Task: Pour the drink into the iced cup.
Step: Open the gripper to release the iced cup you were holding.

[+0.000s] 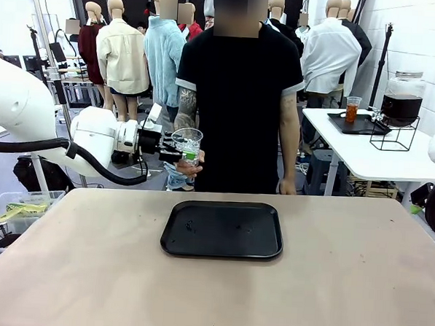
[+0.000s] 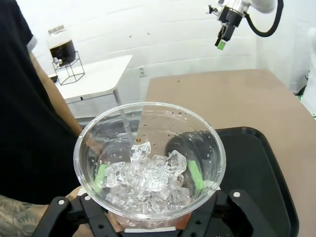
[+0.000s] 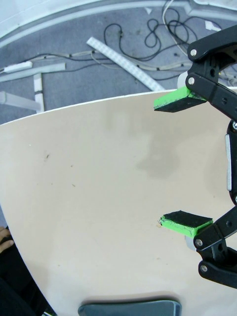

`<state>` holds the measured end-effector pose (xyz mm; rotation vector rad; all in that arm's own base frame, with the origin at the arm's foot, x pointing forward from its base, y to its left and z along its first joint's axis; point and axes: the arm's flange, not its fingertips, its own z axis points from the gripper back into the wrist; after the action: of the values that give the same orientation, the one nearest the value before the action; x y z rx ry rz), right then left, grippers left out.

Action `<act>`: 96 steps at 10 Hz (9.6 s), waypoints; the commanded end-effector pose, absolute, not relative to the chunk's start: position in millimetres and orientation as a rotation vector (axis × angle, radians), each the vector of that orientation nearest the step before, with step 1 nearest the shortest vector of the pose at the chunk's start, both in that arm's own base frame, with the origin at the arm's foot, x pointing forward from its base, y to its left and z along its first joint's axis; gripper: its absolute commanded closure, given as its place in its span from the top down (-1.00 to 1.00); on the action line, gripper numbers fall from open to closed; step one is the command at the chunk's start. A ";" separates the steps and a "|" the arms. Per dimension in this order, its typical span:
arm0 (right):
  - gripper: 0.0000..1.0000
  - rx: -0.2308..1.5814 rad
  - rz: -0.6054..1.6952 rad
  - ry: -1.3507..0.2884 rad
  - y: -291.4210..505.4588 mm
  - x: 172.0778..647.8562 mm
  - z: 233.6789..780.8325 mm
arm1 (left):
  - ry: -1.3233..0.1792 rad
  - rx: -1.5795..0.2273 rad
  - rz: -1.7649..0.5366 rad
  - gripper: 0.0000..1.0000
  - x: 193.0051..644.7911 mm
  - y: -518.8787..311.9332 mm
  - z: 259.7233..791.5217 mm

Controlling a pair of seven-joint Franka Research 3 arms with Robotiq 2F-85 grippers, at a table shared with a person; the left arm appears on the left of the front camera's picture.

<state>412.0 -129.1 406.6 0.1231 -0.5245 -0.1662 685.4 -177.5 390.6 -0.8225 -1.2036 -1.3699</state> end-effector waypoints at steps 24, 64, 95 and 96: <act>1.00 0.116 -0.188 -0.533 -125.1 409.3 405.4 | -0.836 0.050 -0.273 1.00 477.6 87.7 419.4; 1.00 0.116 -0.188 -0.533 -125.1 409.3 405.4 | -0.836 0.050 -0.273 1.00 477.6 87.7 419.4; 1.00 0.116 -0.188 -0.533 -125.1 409.3 405.4 | -0.836 0.050 -0.273 1.00 477.6 87.7 419.4; 1.00 0.116 -0.188 -0.533 -125.1 409.3 405.4 | -0.836 0.050 -0.273 1.00 477.6 87.7 419.4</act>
<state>412.1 -129.3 406.7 0.1202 -0.5241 -0.1666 477.7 86.9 422.7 0.0356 -0.8260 -0.2742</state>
